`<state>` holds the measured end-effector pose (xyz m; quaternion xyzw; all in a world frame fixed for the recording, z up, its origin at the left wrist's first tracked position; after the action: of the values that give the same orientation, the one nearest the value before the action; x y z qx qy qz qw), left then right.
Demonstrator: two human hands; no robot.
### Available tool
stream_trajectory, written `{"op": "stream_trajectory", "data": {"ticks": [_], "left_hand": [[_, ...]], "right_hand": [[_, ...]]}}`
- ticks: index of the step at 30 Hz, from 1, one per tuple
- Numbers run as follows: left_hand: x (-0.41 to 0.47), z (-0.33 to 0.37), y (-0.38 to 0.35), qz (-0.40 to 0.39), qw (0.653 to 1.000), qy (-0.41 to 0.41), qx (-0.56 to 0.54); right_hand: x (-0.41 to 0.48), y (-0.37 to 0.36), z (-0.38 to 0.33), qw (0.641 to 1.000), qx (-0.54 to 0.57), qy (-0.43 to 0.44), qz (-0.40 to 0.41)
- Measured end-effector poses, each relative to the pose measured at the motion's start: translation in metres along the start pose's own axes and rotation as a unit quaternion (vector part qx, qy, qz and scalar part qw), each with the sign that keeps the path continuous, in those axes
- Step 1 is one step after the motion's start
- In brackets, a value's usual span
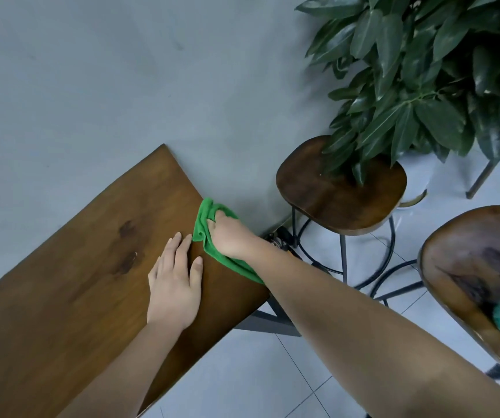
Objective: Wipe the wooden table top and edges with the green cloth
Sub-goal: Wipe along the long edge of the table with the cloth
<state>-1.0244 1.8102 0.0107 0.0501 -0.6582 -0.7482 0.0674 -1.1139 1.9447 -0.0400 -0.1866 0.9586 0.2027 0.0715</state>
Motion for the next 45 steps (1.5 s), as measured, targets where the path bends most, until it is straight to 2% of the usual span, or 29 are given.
{"op": "stream_trajectory", "data": {"ticks": [5,10,12,15,20,23,27,30,33,37,45], "left_hand": [[-0.002,0.001,0.003,0.001,1.0,-0.001,-0.013],[-0.003,0.004,0.004,0.005,1.0,-0.014,-0.019],[-0.003,0.003,0.004,0.008,1.0,-0.019,-0.022],[-0.002,0.002,0.003,0.009,0.999,-0.024,-0.032],[-0.003,-0.001,0.004,-0.007,0.996,-0.045,-0.078],[-0.013,0.001,0.01,-0.031,0.988,-0.111,-0.107],[-0.055,-0.015,0.014,-0.066,0.97,-0.225,-0.065],[-0.078,-0.042,0.016,-0.083,0.958,-0.274,-0.027],[-0.089,-0.07,0.016,-0.092,0.954,-0.286,-0.003],[-0.094,-0.109,0.017,-0.097,0.951,-0.294,0.006],[-0.091,-0.154,0.02,-0.088,0.943,-0.32,0.011]], "right_hand": [[-0.031,-0.003,0.007,1.0,-0.014,0.022,-0.007],[-0.103,-0.005,0.029,0.999,-0.008,0.043,0.02],[-0.133,-0.005,0.035,0.996,-0.013,0.051,0.07],[-0.164,-0.005,0.041,0.98,-0.003,0.042,0.197],[-0.185,-0.009,0.042,0.918,0.071,-0.005,0.39],[-0.195,-0.014,0.04,0.888,0.107,-0.029,0.446],[-0.206,-0.027,0.035,0.848,0.175,-0.03,0.5],[-0.206,-0.045,0.034,0.824,0.234,-0.035,0.514],[-0.206,-0.068,0.034,0.802,0.276,-0.054,0.528],[-0.208,-0.114,0.018,0.77,0.316,-0.034,0.553],[-0.224,-0.258,-0.033,0.796,0.35,0.005,0.493]]}}
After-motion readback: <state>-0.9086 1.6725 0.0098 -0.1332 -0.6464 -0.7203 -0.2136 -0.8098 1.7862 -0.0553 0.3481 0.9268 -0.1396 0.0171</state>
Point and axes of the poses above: each hand's wrist, its own x-axis towards the middle knuckle, its own y-axis out of the back of the hand, z = x × y, the point moved 10 cm from there along x, towards the middle knuckle, and after that the axes turned 8 degrees about y, right-handed, at the moved point
